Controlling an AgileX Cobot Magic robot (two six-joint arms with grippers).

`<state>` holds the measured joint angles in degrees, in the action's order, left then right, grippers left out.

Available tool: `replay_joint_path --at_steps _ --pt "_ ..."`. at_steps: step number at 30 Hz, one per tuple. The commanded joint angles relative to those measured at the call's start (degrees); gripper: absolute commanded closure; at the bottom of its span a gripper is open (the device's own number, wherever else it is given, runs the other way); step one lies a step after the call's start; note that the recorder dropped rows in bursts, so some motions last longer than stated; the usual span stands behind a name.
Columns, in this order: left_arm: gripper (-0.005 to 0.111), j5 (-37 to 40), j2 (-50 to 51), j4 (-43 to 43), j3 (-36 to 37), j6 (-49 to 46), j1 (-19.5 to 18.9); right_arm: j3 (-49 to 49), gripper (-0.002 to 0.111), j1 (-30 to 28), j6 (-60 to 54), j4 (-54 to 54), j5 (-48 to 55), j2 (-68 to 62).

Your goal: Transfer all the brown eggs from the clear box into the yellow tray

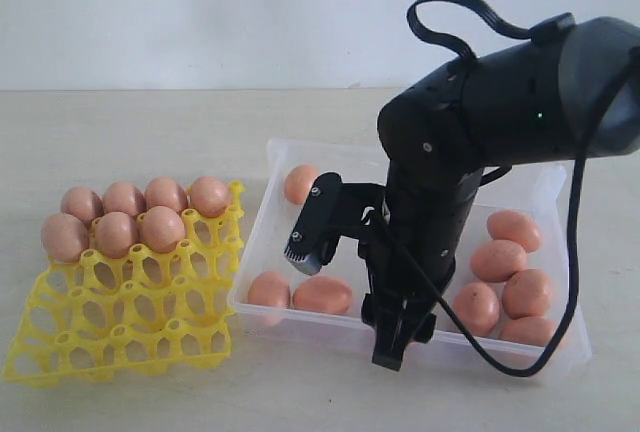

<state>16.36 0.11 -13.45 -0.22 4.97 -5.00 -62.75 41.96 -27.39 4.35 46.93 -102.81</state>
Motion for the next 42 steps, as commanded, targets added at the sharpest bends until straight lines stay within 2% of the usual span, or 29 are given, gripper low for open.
replay_joint_path --at_steps 1,15,26,42 --pt "0.085 -0.12 -0.11 0.11 0.22 0.12 -0.13 -3.15 0.048 -0.17 0.30 1.04 2.00 0.48" --pt "0.085 -0.12 -0.11 0.11 0.22 0.12 -0.13 -5.28 0.048 -0.17 0.30 0.45 3.63 3.74" --pt "0.085 -0.12 -0.11 0.11 0.22 0.12 -0.13 -5.28 0.048 -0.17 3.30 8.93 0.54 3.50" --pt "0.085 -0.12 -0.11 0.11 0.22 0.12 -0.13 -5.28 0.048 -0.17 3.30 8.08 0.65 -0.69"
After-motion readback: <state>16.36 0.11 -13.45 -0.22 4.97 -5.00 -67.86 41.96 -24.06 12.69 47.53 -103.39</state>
